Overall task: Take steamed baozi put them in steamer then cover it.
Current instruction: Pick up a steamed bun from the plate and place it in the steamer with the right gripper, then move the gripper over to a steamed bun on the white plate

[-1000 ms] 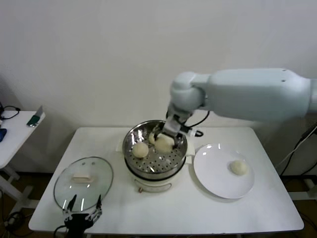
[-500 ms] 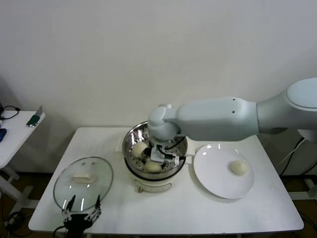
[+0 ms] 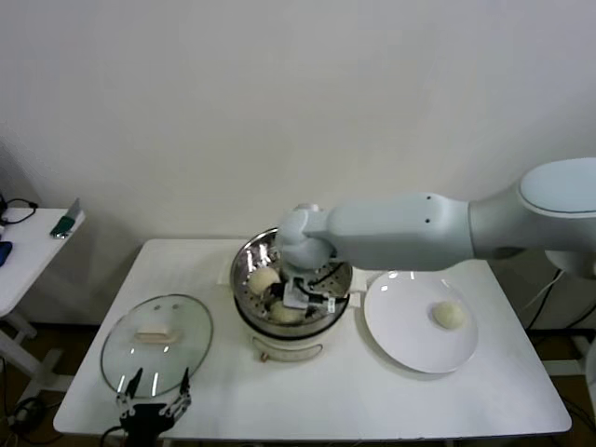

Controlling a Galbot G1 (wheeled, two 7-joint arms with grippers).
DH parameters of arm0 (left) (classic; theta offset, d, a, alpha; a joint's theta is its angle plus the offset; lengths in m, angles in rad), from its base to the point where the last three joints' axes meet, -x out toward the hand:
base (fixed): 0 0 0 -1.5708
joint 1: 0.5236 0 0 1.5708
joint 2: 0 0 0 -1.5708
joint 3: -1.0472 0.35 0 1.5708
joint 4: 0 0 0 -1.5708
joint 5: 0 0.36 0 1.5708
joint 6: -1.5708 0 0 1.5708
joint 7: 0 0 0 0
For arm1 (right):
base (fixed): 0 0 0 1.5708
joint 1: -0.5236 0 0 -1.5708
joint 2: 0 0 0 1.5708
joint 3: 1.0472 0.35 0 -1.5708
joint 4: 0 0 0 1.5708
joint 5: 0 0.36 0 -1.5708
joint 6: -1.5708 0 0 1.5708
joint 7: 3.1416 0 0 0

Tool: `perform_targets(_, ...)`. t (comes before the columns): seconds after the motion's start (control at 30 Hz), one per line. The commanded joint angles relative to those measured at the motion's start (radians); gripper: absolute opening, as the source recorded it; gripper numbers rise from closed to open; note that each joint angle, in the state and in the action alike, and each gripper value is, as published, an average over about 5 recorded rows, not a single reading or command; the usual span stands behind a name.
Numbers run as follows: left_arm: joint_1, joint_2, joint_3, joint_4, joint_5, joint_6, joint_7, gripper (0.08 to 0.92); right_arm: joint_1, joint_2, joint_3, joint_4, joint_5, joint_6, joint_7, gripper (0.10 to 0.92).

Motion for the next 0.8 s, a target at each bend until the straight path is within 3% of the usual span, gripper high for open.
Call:
perform_targets(0.03,0.001,0.003,0.001,0.000,0.003,0.000,0.001,0.823,0.199,-0.131,-0.032,-0.137,0.295,0.016,-0.170,0.823)
perform_targets(0.3,-0.004,0.009,0.007,0.004,0.006,0.001,0.002,0.823,0.321,-0.447,-0.249,-0.260,0.544,-0.200,-0.200,0.823)
perform_targets(0.57,-0.015,0.013,0.007,0.001,0.002,0.006,0.007,0.823,0.067,-0.722,-0.187,-0.243,0.340,-0.350,-0.114,0.823)
perform_targets(0.8,-0.018,0.012,0.004,-0.001,-0.001,0.011,0.013,0.823,-0.264,-0.728,0.095,-0.335,0.209,-0.381,-0.066,0.823)
